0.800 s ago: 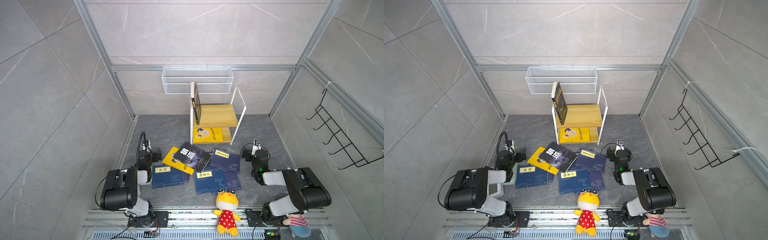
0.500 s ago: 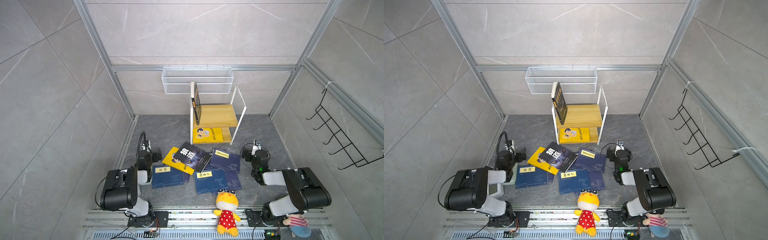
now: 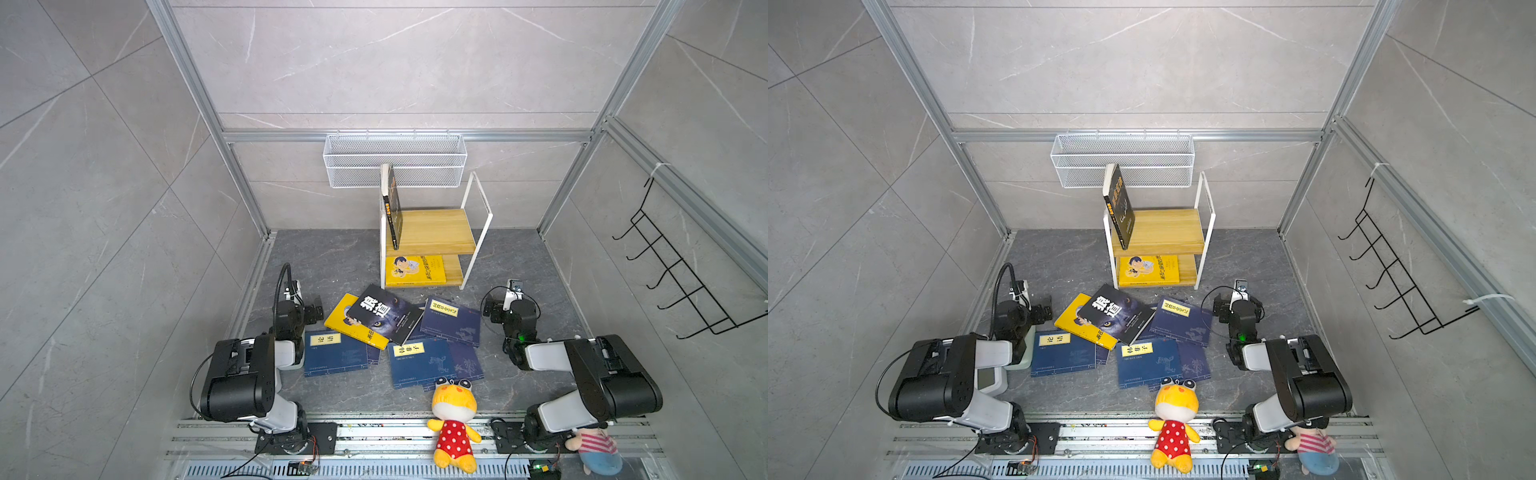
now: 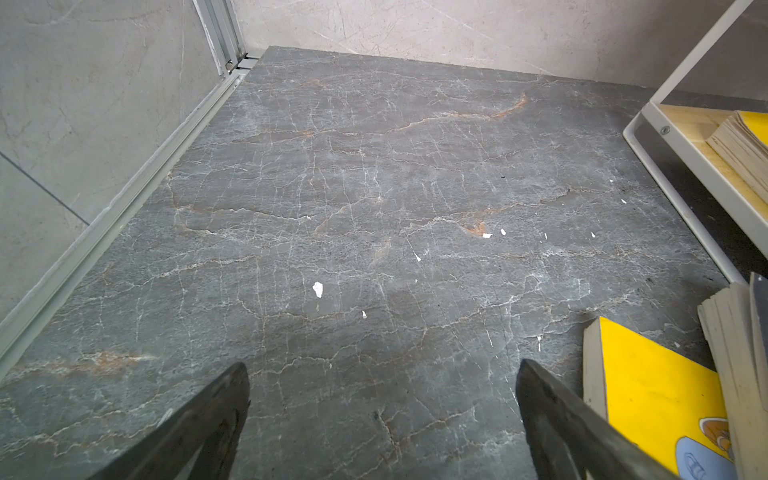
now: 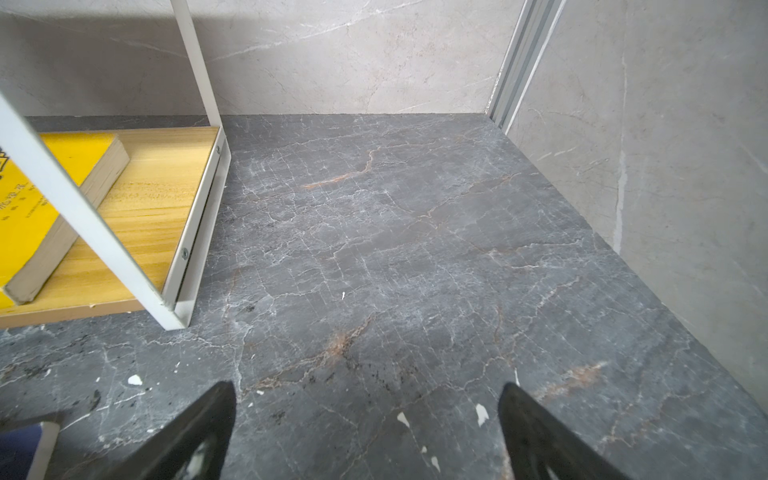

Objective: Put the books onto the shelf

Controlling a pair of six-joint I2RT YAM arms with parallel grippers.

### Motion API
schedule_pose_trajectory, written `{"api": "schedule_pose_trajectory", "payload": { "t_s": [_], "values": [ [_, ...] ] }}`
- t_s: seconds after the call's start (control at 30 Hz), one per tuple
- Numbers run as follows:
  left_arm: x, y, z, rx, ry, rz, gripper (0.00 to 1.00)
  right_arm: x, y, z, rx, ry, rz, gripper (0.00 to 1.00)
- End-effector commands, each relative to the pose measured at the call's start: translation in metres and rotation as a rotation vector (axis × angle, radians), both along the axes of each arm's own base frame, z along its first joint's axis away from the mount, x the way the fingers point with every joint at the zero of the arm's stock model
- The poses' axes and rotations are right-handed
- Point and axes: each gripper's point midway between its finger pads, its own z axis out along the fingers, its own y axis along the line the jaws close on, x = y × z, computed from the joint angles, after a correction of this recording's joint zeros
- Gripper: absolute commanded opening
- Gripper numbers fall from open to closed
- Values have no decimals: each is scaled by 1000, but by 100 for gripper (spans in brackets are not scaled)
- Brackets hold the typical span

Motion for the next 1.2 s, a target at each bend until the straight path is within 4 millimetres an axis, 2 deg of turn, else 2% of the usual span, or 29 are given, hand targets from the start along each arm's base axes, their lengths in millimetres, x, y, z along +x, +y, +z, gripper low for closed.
{"api": "schedule_pose_trajectory", "payload": {
  "t_s": [0.0, 0.33, 0.47, 0.6, 0.73, 0.83, 0.93, 1.0, 1.07, 1.17],
  "values": [
    [5, 1, 12, 10, -32, -2, 100, 6, 2, 9, 15, -31, 1, 100],
    [5, -1, 17, -3, -38, -24, 100, 6, 2, 9, 14, -31, 1, 100],
    [9, -5, 45, -20, 11, -54, 100, 2, 0, 13, 19, -39, -8, 99],
    [12, -15, 86, -30, -17, -111, 100, -6, 6, 22, 14, -92, 31, 99],
    [18, -19, 112, -131, 178, -92, 100, -13, 3, 52, -1, -119, 7, 99],
    [15, -32, 133, -236, 236, -117, 100, -22, 5, 80, 47, -173, 11, 100],
    [6, -63, 154, -360, 257, -254, 100, -29, 20, 100, 146, -142, 79, 99],
    [-2, -76, 158, -410, 287, -324, 100, -31, 33, 109, 219, -129, 134, 100],
    [-7, -83, 151, -436, 313, -360, 100, -34, 49, 110, 299, -86, 176, 100],
    [-13, -92, 131, -470, 327, -409, 100, -39, 83, 103, 374, 34, 240, 99]
  ]
}}
